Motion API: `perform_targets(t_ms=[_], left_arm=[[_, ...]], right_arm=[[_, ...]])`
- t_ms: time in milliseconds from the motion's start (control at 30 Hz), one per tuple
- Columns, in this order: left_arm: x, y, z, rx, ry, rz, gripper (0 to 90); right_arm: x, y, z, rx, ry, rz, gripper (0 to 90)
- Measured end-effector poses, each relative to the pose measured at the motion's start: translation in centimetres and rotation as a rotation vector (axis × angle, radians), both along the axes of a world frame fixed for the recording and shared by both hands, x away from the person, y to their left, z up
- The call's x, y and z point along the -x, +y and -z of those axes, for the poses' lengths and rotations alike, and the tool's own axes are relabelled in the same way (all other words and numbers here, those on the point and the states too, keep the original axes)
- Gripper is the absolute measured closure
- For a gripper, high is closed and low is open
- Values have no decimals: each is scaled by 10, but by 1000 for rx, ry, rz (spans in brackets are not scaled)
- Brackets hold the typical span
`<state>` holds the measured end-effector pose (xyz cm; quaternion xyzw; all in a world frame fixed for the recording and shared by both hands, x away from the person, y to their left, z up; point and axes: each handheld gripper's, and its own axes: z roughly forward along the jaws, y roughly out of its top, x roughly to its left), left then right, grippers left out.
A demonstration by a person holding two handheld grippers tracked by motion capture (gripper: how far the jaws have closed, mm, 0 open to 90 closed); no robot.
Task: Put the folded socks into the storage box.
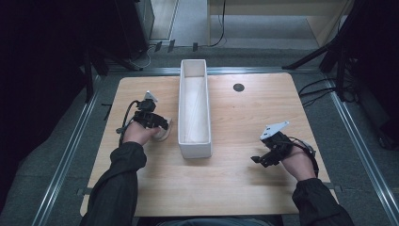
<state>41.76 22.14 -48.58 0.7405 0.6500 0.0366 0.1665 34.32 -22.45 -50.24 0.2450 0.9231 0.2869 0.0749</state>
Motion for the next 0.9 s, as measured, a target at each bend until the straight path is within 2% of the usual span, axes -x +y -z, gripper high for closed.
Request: perform_targets(t_ms=[100, 133, 200, 300, 400, 433, 533, 733, 800, 900], left_arm=[[1, 1, -2, 2, -17, -6, 300], [-1, 1, 0, 7, 9, -9, 298], [-4, 2, 5, 4, 28, -16, 297], [-5, 2, 8, 10, 24, -22, 303], [-6, -3, 14, -10, 30, 9, 303], [-7, -5, 15, -21, 27, 11, 309], [-8, -3, 16, -8, 20, -4, 359], [-6, -4, 21, -41, 4, -9, 408], [-5, -3, 25, -31, 10, -7, 431], [-2, -3, 25, -31, -8, -9, 457]], right_arm=[[0, 0, 0, -2, 1, 0, 144], [0, 0, 1, -1, 5, -4, 145], [-1, 0, 1, 2, 2, -4, 145], [0, 1, 0, 2, 4, -8, 145], [0, 1, 1, 5, 7, -5, 145], [-1, 1, 1, 3, 2, -5, 145], [-1, 0, 1, 3, 0, -5, 145], [-1, 1, 1, 5, 5, -5, 145], [0, 1, 1, 7, 10, -6, 145], [-1, 2, 1, 6, 9, -3, 144]])
